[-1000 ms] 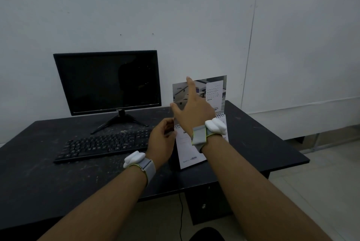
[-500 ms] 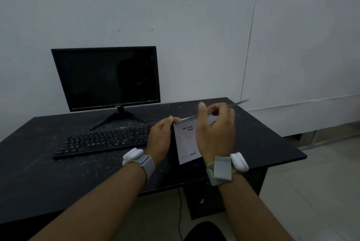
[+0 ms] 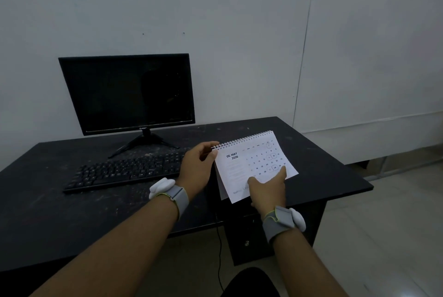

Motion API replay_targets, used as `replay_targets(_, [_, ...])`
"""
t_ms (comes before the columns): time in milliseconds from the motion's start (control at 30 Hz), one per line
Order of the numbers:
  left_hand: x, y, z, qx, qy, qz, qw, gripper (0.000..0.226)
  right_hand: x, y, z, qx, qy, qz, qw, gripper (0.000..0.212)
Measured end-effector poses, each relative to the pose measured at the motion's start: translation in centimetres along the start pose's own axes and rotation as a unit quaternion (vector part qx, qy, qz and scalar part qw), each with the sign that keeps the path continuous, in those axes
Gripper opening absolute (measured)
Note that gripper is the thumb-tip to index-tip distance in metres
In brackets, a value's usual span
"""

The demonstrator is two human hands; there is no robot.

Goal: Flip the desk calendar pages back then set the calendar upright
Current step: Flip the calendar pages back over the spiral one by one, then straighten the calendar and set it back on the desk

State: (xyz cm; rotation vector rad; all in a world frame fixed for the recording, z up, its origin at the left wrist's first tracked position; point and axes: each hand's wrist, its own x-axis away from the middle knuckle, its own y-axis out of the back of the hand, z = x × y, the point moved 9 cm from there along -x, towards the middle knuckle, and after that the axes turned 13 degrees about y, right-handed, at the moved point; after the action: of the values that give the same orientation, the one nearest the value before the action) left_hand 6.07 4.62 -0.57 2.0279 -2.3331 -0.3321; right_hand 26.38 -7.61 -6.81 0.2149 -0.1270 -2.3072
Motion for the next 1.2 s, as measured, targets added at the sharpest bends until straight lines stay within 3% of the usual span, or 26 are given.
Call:
replay_targets(400, [-0.7,0.5,-0.2,-0.03,-0.014,-0.005,0.999,0.026,-3.1,-1.1,-2.8,0.074,-0.047,0.125,0.988,0.096])
replay_targets(567, [-0.9,0.3,-0.8,-0.048,-0.026,-0.01,0.998,0.029,-4.8,1.2,-0.1,0.179,0.053,0.09,0.978,0.077])
replay_targets(667, [-0.8,0.1,-1.8,-0.073,-0.057,-0.023,0.995,0.033,-5.9,2.2,3.0,0.232,0.126,0.037,0.964,0.079])
replay_targets(833, [-0.5,0.1,-2.9,-0.105,-0.071,-0.071,0.989,0.051,-8.2,1.7,7.5,0.169,0.234,0.025,0.957,0.068])
replay_targets(1033, [-0.7,-1.6,-1.5,-0.123,-0.029,-0.012,0.992,0.043,-10.9,-0.3,7.3,0.119,0.228,0.119,0.959,0.044])
replay_targets(1200, [-0.4,-2.6,-0.2,-0.143,-0.025,0.024,0.989,0.05,-10.7,-0.7,6.0,0.079,0.23,0.108,0.964,0.017])
